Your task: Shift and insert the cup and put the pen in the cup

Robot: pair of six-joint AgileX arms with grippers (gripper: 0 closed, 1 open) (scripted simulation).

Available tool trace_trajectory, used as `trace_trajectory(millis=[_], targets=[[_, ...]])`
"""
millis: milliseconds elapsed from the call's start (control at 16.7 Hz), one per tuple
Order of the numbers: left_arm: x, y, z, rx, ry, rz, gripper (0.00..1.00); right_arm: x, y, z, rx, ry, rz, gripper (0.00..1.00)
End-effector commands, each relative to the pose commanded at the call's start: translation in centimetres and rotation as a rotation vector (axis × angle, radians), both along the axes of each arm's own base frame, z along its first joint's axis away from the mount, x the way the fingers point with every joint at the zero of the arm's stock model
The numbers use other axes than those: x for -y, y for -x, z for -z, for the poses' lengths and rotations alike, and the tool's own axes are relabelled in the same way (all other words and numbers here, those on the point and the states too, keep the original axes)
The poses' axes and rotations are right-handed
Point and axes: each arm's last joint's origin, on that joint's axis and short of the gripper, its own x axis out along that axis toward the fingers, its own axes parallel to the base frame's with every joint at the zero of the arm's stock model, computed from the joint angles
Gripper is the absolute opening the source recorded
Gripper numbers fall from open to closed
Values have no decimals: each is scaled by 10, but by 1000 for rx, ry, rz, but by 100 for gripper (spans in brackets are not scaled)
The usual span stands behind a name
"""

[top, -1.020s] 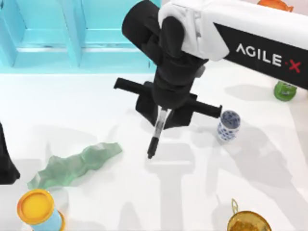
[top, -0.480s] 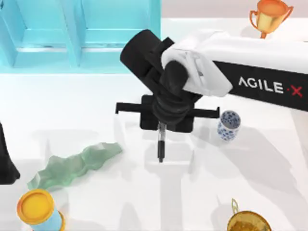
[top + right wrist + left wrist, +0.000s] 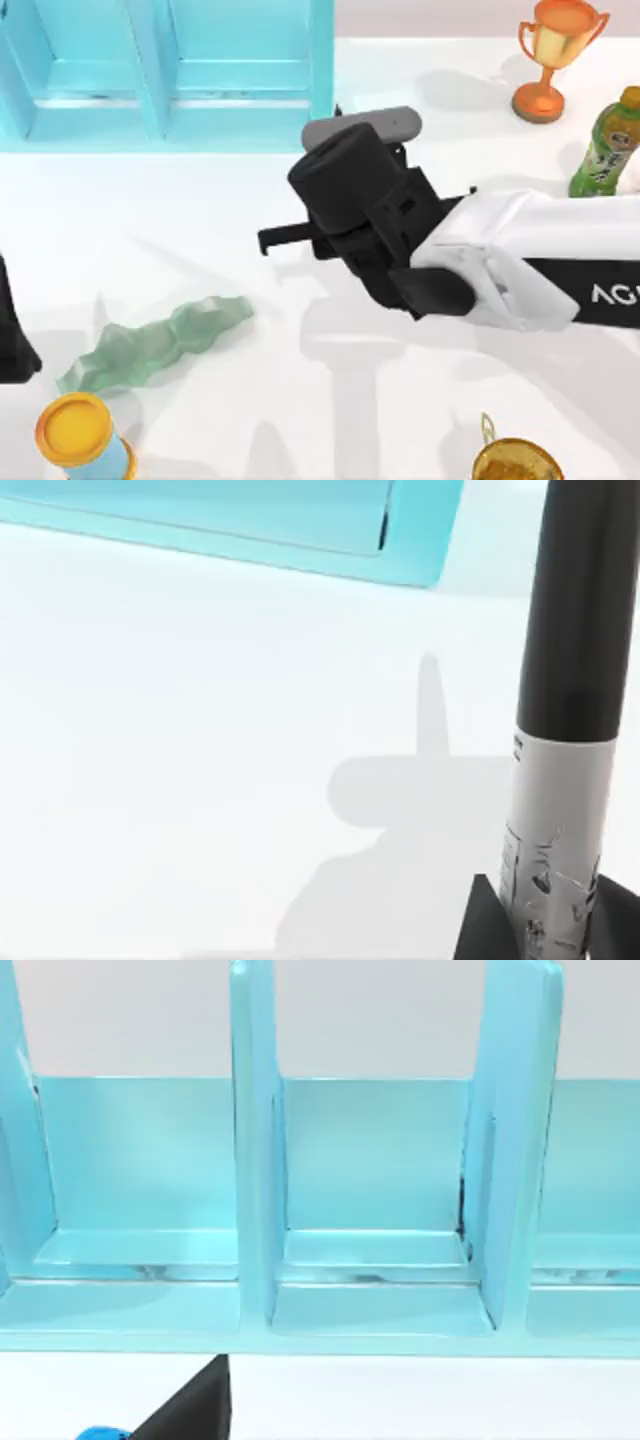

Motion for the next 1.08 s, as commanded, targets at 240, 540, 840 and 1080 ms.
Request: trace_trajectory(millis=[240, 540, 840, 1080], targets=[[0, 0, 0, 0, 0, 0, 100, 23, 27, -8, 303, 3, 38, 0], [0, 0, 0, 0, 0, 0, 100, 58, 61, -20, 562, -31, 164, 0], [0, 0, 0, 0, 0, 0, 100, 84, 82, -24, 666, -55, 263, 0], [0, 0, 0, 0, 0, 0, 100, 86, 84, -24, 674, -57, 274, 0]])
